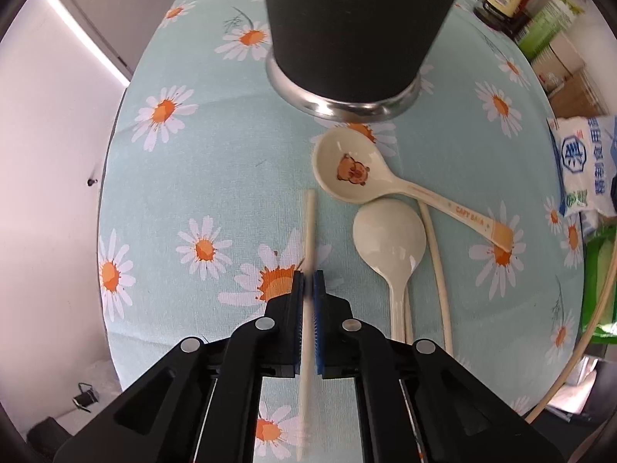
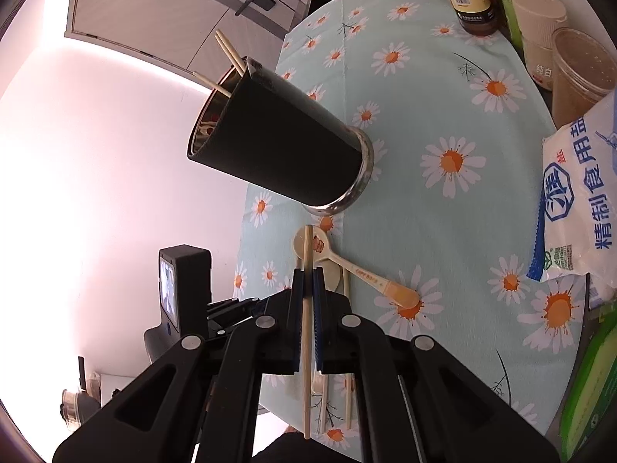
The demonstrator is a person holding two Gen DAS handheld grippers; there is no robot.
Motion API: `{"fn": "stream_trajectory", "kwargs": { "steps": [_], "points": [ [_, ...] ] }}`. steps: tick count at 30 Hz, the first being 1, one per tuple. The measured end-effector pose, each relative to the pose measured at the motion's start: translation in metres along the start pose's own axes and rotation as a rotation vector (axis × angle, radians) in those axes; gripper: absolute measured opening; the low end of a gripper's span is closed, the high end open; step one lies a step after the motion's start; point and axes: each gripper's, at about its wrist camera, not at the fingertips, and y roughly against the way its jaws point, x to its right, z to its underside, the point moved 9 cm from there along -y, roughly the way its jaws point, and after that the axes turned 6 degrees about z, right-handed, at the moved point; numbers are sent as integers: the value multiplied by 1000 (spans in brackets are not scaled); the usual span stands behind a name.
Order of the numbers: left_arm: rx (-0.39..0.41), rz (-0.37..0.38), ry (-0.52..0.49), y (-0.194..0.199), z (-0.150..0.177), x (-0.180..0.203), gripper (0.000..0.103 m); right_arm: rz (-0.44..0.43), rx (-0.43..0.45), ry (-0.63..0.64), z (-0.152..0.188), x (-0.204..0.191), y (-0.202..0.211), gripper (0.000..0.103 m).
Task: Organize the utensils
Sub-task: 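Grasp a wooden chopstick with the left tool beside the right tool, then lift both chopsticks and carry them over the black holder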
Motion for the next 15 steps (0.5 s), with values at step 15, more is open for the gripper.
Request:
{"fn": "stream_trajectory", "kwargs": {
  "steps": [15],
  "points": [
    [107,97,61,40,11,-26,3,7,12,95,-6,-23,-9,6]
  ]
}}
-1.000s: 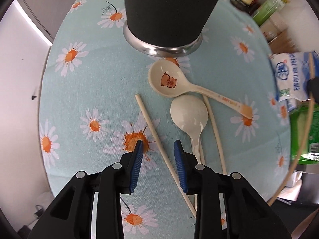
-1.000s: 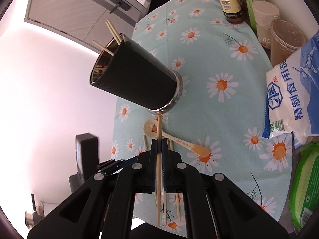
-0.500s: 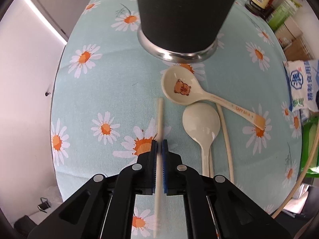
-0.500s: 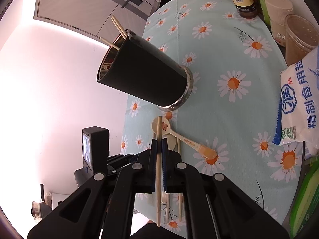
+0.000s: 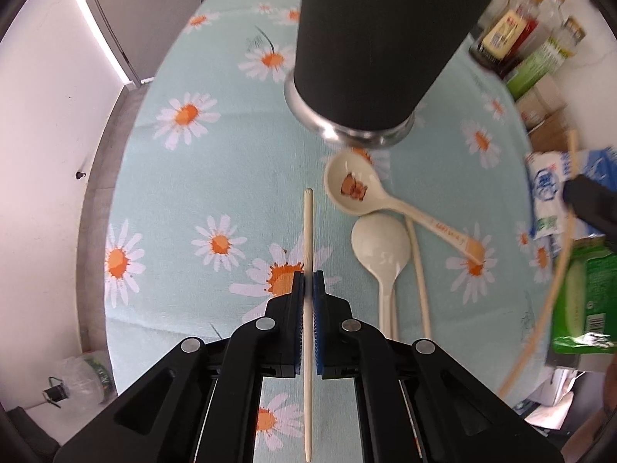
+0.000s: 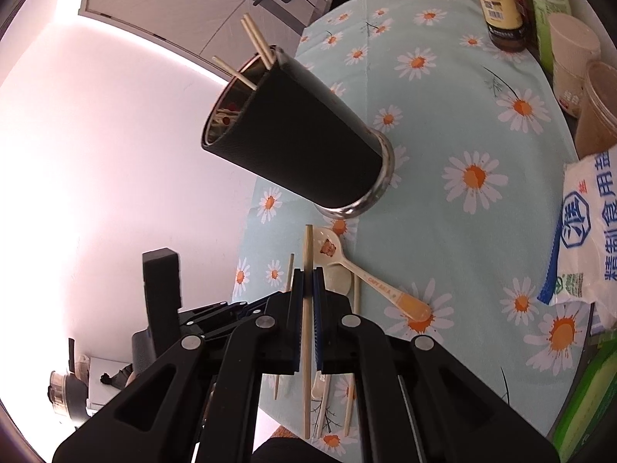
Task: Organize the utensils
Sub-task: 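Lift both chopsticks and carry them over the black holder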
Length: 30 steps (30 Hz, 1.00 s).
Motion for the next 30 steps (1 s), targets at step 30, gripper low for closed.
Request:
{"fn": "stream_trajectory", "kwargs": {
  "steps": [30],
  "points": [
    [692,406,-247,184,-123,41,3,120,484,243,-87,-123,71,6]
  ]
}}
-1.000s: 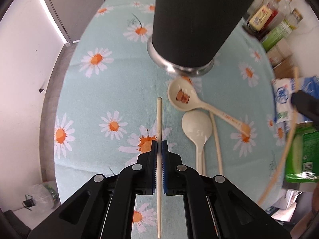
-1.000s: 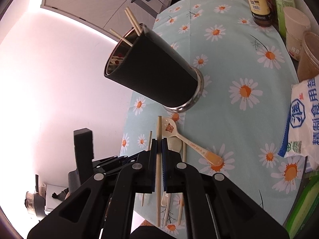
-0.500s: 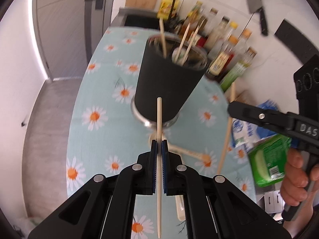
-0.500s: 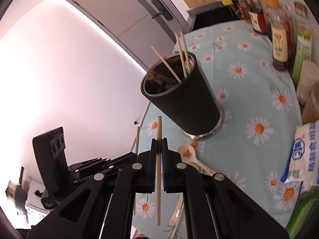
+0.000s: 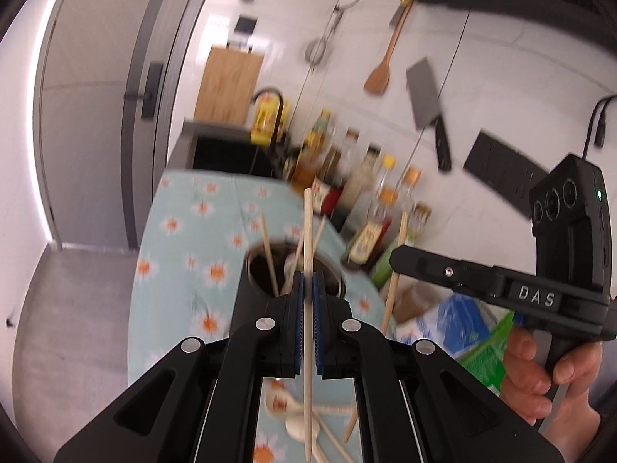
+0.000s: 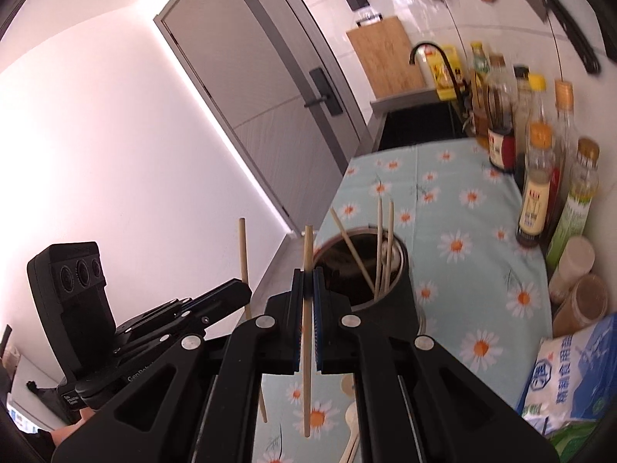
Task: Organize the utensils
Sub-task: 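Lift both chopsticks and carry them over the black holder, then open both tools to drop the chopsticks into the holder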
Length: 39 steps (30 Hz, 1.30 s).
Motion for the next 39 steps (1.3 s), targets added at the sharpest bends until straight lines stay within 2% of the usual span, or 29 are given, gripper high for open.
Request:
{"fn": "stream_trajectory", "kwargs": {
  "steps": [4,7,15,22,28,30,36,39],
  "points": [
    [125,36,-44,9,-32,8,3,28,88,-7,-28,-2,9,6],
    [202,37,-90,10,-53,12,3,24,120,-23,-46,-2,11,6],
    [351,66,-99,8,-93,13,4,56,211,8,-88,0,11,6],
    [346,39,-133,-23,-98,8,4,64,222,5,-102,16,-11,6],
    [274,25,-125,-56,-78,-5,4,99,200,8,-93,35,-34,6],
    [230,47,-114,-67,-70,-8,4,101,184,-5,-87,41,-40,6],
    [189,23,-91,-74,-58,-16,5,103,142,-28,-71,48,-50,6],
    [169,18,-86,-72,-55,-18,5,97,131,-41,-68,49,-50,12]
  ]
}}
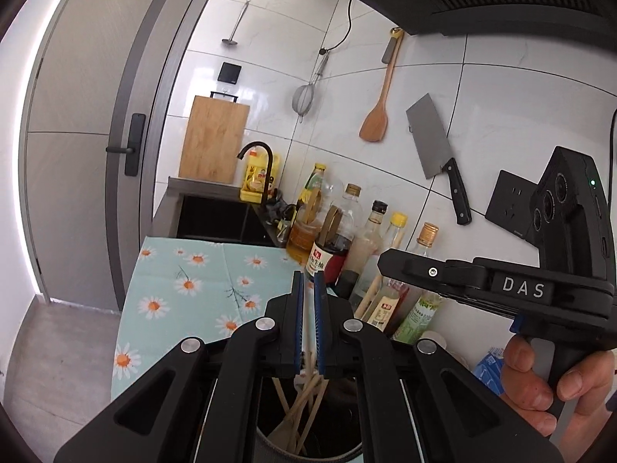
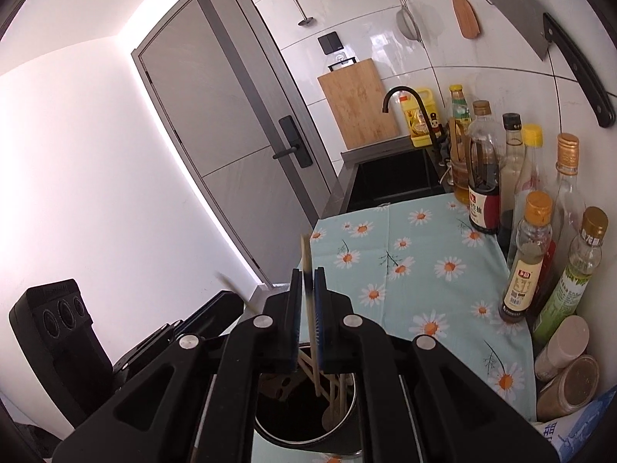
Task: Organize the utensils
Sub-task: 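Open both tools to drop the chopsticks into the holder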
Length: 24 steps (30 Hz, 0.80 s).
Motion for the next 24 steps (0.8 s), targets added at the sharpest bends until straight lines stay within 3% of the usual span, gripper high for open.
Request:
{"fn": "stream_trajectory", "kwargs": {
  "steps": [5,8,9,13,15,24],
  "points": [
    [-5,-8,1,9,0,0,5,-3,0,-6,1,-2,7,12],
    [1,-12,9,16,0,1,23,-3,0,1,1,-6,12,15],
    [4,-9,15,19,0,2,25,-4,-1,-1,0,-7,14,17],
    [-14,10,18,29,1,8,25,-8,-2,0,2,-13,22,17],
    [-15,16,14,36,0,12,25,-24,-15,-2,5,-17,28,24],
    [-59,39,24,62,11,25,25,-48,-94,8,34,-25,54,25]
  ]
}}
